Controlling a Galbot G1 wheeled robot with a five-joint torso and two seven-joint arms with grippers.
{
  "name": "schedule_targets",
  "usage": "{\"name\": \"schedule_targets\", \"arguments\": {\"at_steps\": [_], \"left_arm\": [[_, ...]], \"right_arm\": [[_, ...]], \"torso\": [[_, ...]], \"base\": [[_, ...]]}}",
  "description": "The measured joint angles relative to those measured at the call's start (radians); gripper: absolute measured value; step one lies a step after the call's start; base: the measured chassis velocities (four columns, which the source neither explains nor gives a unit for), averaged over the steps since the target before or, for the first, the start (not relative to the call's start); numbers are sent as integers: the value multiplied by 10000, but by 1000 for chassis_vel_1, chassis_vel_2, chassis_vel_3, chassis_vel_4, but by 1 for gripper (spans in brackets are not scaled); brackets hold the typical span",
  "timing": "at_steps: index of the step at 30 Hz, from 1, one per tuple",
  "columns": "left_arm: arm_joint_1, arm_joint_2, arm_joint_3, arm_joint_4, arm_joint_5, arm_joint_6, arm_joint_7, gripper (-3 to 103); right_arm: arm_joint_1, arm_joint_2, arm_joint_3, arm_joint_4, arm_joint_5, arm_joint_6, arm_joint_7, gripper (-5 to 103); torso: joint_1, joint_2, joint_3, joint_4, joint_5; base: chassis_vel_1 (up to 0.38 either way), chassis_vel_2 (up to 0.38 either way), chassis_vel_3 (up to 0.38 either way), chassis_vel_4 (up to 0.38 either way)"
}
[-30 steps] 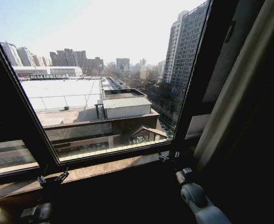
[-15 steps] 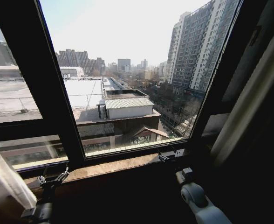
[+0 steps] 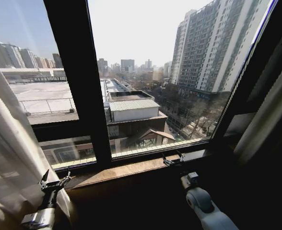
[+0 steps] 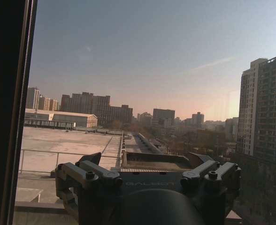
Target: Open the curtains by pulling them apart, changing their state from closed to fully open.
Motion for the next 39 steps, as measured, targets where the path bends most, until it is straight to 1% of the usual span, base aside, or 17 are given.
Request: {"name": "schedule_targets", "arguments": {"at_steps": [3,6,8,12,13,17,19,21,31,39], "left_arm": [[0,1,-4,1,0,0,-4,100],[0,1,-4,1,0,-1,-5,100],[-1,1,-1,1,0,0,-5,100],[0,-2,3,0,0,0,-2,100],[0,-3,5,0,-1,0,1,100],[0,-3,5,0,-1,0,2,100],[0,-3,4,0,-1,0,2,100],[0,-2,3,1,0,0,0,100],[0,-1,0,0,-1,0,0,100],[0,-1,0,0,0,0,0,100]], "right_arm": [[0,2,-1,1,0,1,-1,100],[1,1,-2,1,0,0,-1,100],[1,2,-1,1,0,1,0,100],[1,-2,1,-1,0,0,1,100],[1,-4,3,0,0,0,3,100],[0,-4,4,0,0,0,4,100],[0,-3,3,0,0,0,3,100],[0,-1,2,0,0,0,3,100],[0,0,2,0,0,0,3,100],[0,0,1,0,0,0,0,100]], "torso": [[1,0,0,5,-13],[6,-2,3,6,-11],[8,-3,4,1,-5],[8,-3,4,0,6],[7,-3,3,-3,4],[-1,0,0,-2,1],[1,0,1,2,-9],[1,0,1,3,-11],[4,-1,2,0,0],[4,-1,2,1,-5]], "base": [[231,129,-228,-182],[92,68,-23,-113],[15,21,1,-30],[-38,-29,21,31],[-39,-56,18,64],[5,-48,-7,36],[61,47,-66,-30],[56,45,-72,-55],[21,29,-24,-37],[0,0,0,0]]}}
